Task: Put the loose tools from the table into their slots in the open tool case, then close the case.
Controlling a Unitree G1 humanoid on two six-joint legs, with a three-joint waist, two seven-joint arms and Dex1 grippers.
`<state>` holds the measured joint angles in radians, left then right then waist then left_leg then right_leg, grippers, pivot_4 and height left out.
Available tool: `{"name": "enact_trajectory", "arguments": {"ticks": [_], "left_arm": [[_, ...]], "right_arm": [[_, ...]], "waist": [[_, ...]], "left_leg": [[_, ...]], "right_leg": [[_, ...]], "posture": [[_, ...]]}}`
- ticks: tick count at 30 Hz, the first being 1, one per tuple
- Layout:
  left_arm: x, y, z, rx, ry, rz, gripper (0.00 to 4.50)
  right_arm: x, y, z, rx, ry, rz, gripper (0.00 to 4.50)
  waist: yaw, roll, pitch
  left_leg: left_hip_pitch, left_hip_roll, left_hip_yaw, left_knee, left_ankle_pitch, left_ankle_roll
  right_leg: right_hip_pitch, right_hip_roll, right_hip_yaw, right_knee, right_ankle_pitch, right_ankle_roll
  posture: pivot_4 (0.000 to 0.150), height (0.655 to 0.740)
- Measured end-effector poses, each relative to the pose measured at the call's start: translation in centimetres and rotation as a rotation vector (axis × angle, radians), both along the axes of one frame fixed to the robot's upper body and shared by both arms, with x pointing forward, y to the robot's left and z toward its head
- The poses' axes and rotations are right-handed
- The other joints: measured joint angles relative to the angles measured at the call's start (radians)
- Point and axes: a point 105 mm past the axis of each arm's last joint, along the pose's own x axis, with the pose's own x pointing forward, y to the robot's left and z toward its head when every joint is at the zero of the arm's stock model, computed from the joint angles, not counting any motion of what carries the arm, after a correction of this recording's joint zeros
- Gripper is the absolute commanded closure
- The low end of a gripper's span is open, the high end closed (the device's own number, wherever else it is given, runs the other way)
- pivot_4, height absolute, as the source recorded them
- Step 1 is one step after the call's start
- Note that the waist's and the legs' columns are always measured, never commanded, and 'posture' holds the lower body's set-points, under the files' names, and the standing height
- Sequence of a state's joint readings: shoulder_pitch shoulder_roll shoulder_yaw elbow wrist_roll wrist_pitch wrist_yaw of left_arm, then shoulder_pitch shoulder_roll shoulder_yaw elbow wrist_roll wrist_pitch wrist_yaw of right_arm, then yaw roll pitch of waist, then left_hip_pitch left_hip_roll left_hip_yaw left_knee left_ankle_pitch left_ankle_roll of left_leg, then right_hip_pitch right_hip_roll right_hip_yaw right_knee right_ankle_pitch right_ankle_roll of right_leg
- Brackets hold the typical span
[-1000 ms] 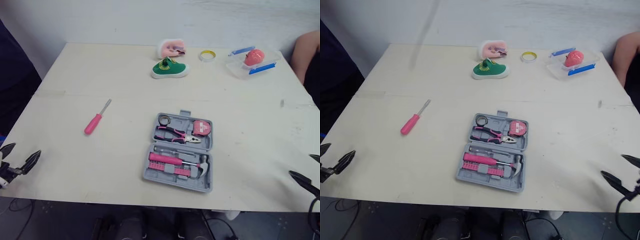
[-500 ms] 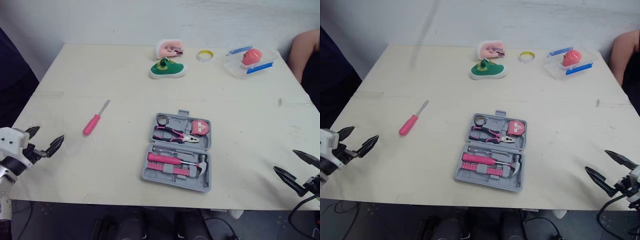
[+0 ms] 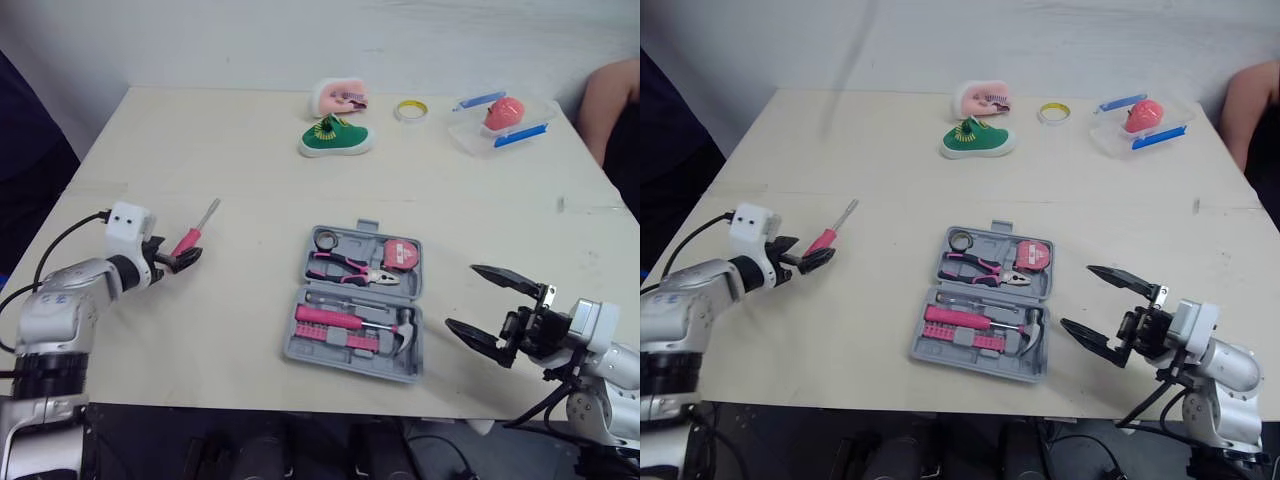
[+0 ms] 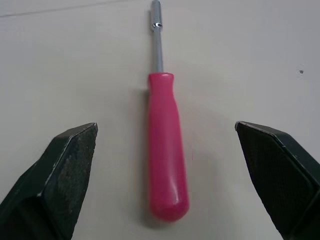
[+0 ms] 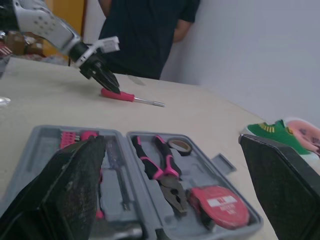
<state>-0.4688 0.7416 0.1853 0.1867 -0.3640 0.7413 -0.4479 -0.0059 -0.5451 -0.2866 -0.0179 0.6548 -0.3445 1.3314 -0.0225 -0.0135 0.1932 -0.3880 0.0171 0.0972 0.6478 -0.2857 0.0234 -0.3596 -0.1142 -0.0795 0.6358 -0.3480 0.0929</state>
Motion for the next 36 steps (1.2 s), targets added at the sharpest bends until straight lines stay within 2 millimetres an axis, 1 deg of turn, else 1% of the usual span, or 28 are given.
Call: {"name": "enact_trajectory", "arguments": {"ticks": [2, 5, 7, 10, 12, 13, 14, 15, 16, 20, 25, 26, 27, 29, 31, 32, 34, 36], "left_arm": [[0.3, 0.0, -0.3, -0.003, 0.015, 0.004, 0.00], [0.6, -0.6, -0.8, -0.015, 0.044, -0.031, 0.00], [1.2, -0.9, -1.0, 0.008, 0.058, -0.049, 0.00], [1.8, -0.9, -1.1, 0.048, 0.066, -0.070, 0.00], [2.0, -1.0, -1.3, 0.061, 0.066, -0.086, 0.58], [2.1, -1.0, -1.3, 0.064, 0.064, -0.086, 0.77], [2.2, -0.9, -1.3, 0.070, 0.063, -0.084, 1.16], [2.2, -0.8, -1.3, 0.070, 0.062, -0.083, 1.70], [2.3, -0.7, -1.2, 0.071, 0.060, -0.082, 2.07], [2.5, -0.7, -1.2, 0.065, 0.031, -0.098, 3.94], [2.1, -1.5, -1.2, 0.020, -0.035, -0.182, 3.93], [1.7, -1.7, -0.9, 0.003, -0.060, -0.215, 3.93], [1.0, -2.2, -0.1, -0.007, -0.106, -0.283, 3.93], [-0.6, -4.4, 2.9, 0.006, -0.240, -0.496, 3.93], [-1.8, -6.1, 5.1, 0.040, -0.321, -0.638, 3.93], [-2.8, -7.1, 6.0, 0.069, -0.358, -0.730, 3.93], [-4.4, -8.8, 6.3, 0.092, -0.373, -0.863, 3.93], [-6.1, -11.1, 5.5, 0.103, -0.334, -1.013, 3.93]], "right_arm": [[-0.1, 0.4, 0.1, -0.004, -0.005, 0.018, 0.04], [-0.1, 0.7, 0.3, -0.005, -0.002, 0.023, 0.04], [-0.3, 1.0, 0.2, 0.001, 0.004, 0.024, 0.04], [-0.6, 2.0, 0.1, 0.011, 0.015, 0.049, 0.04], [-0.6, 2.0, 0.1, 0.012, 0.017, 0.039, 0.00], [-0.6, 2.1, 0.1, 0.012, 0.016, 0.038, 0.00], [-0.6, 2.1, 0.2, 0.011, 0.013, 0.038, 0.00], [-0.7, 2.2, 0.3, 0.011, 0.009, 0.038, 0.00], [-0.7, 2.3, 0.3, 0.008, 0.006, 0.038, 0.00], [-1.0, 2.5, 0.1, -0.004, 0.020, 0.046, 0.00], [-1.3, 2.8, 0.5, -0.024, 0.022, 0.065, 0.00], [-1.4, 2.8, 0.5, -0.036, 0.029, 0.073, 0.00], [-1.6, 2.8, 0.6, -0.050, 0.036, 0.078, 0.00], [-1.7, 2.6, 0.6, -0.075, 0.055, 0.079, 0.00], [-1.7, 2.4, 0.8, -0.082, 0.061, 0.073, 0.00], [-1.7, 2.3, 0.9, -0.086, 0.061, 0.071, 0.00], [-1.8, 2.2, 0.7, -0.097, 0.081, 0.070, 0.00], [-1.8, 2.0, 0.6, -0.107, 0.111, 0.065, 0.00]], "waist": [[-0.001, 0.000, 0.000], [0.000, 0.000, 0.000], [0.001, 0.000, 0.000], [0.009, 0.000, 0.000], [0.018, 0.000, 0.000], [0.019, 0.000, 0.000], [0.020, 0.000, 0.000], [0.020, 0.000, 0.000], [0.021, 0.000, 0.000], [0.022, 0.000, 0.000], [0.021, 0.000, 0.000], [0.021, -0.001, 0.000], [0.020, -0.001, 0.001], [0.019, -0.004, 0.002], [0.020, -0.004, 0.002], [0.020, -0.003, 0.002], [0.020, -0.003, 0.002], [0.023, -0.003, 0.002]], "left_leg": [[0.000, 0.000, 0.000, -0.001, 0.000, 0.000], [0.000, 0.000, 0.000, -0.001, 0.000, 0.000], [0.000, 0.000, 0.000, 0.000, 0.000, 0.000], [0.001, 0.000, 0.000, 0.000, 0.001, 0.000], [0.001, 0.000, 0.001, 0.000, 0.001, 0.000], [0.001, 0.000, 0.001, 0.001, 0.001, 0.000], [0.001, 0.000, 0.001, 0.001, 0.001, 0.000], [0.001, 0.000, 0.001, 0.000, 0.001, 0.000], [0.001, 0.000, 0.001, 0.000, 0.001, 0.000], [0.001, 0.000, 0.001, 0.000, 0.001, 0.000], [0.000, 0.000, 0.000, 0.000, 0.001, 0.000], [-0.001, 0.000, 0.000, 0.000, 0.001, 0.000], [-0.002, 0.000, 0.000, 0.000, 0.001, 0.000], [-0.002, 0.001, 0.000, 0.001, 0.001, 0.000], [-0.001, 0.000, 0.000, 0.001, 0.001, 0.000], [0.000, 0.000, 0.000, 0.000, 0.001, 0.000], [0.000, 0.000, 0.000, 0.000, 0.001, 0.000], [0.000, 0.000, 0.000, 0.000, 0.001, 0.000]], "right_leg": [[0.000, 0.000, 0.000, 0.000, 0.000, 0.000], [0.000, 0.000, 0.000, 0.000, 0.000, 0.000], [0.000, 0.000, 0.000, 0.000, 0.000, 0.000], [0.000, 0.000, 0.000, 0.000, 0.000, 0.000], [0.000, 0.000, 0.001, 0.000, 0.000, 0.000], [0.000, 0.000, 0.001, 0.000, 0.000, 0.000], [0.000, 0.000, 0.001, 0.000, 0.000, 0.000], [0.000, 0.000, 0.001, 0.000, 0.000, 0.000], [0.000, 0.000, 0.001, 0.001, 0.000, 0.000], [0.000, 0.000, 0.001, 0.001, 0.000, 0.000], [-0.001, 0.000, 0.000, 0.001, 0.000, 0.000], [-0.001, 0.000, 0.000, 0.001, 0.000, 0.000], [-0.002, 0.000, 0.000, 0.001, 0.000, 0.000], [-0.002, 0.000, 0.000, 0.000, 0.000, 0.000], [-0.001, 0.000, 0.000, -0.003, 0.000, 0.000], [0.001, 0.000, 0.000, -0.006, 0.000, 0.000], [0.001, 0.000, 0.000, -0.006, 0.000, 0.000], [0.001, 0.000, 0.000, -0.006, 0.000, 0.000]], "posture": [[0.150, 0.7400], [0.150, 0.7400], [0.150, 0.7400], [0.150, 0.7400], [0.150, 0.7400], [0.150, 0.7400], [0.150, 0.7400], [0.150, 0.7400], [0.150, 0.7400], [0.150, 0.7400], [0.150, 0.7400], [0.150, 0.7400], [0.150, 0.7400], [0.150, 0.7400], [0.150, 0.7400], [0.150, 0.7400], [0.150, 0.7400], [0.150, 0.7400]]}}
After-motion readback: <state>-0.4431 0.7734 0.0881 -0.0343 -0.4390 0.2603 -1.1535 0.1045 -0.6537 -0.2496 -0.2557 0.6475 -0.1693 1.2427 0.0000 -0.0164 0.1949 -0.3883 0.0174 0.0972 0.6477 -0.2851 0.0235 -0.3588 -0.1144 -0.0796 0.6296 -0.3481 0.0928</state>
